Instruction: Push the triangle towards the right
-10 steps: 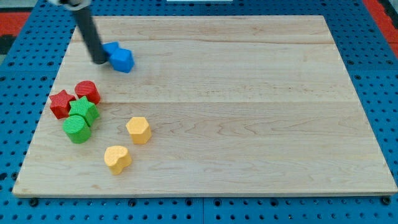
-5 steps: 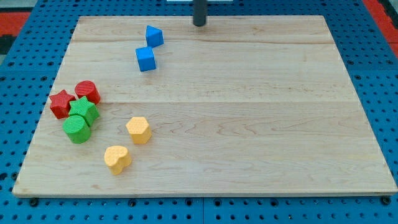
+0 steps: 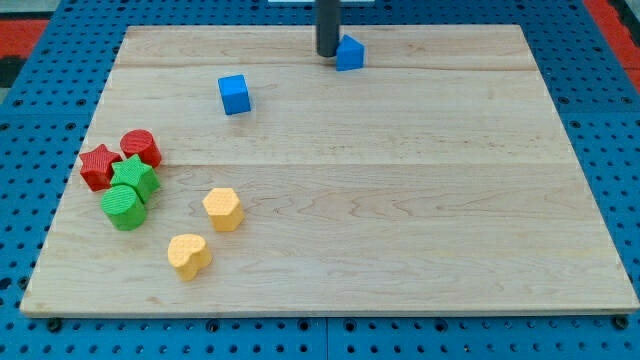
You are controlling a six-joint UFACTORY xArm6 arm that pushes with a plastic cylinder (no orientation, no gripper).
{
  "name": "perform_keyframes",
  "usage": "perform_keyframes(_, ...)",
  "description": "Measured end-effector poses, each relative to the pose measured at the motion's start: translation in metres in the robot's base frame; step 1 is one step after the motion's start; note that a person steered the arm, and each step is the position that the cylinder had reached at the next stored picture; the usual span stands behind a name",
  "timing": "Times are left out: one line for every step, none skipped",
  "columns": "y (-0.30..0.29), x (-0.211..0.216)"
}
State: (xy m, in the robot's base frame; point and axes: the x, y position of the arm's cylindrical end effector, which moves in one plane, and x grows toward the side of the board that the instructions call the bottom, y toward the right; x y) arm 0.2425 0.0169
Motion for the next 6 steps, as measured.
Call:
perform_keyframes(0.000, 0.000)
perform_keyframes(0.000, 0.000)
perform_keyframes(0.001, 0.000)
perform_keyframes(0.004, 0.000)
perform_keyframes(-0.004, 0.000)
perform_keyframes(-0.040, 0.000)
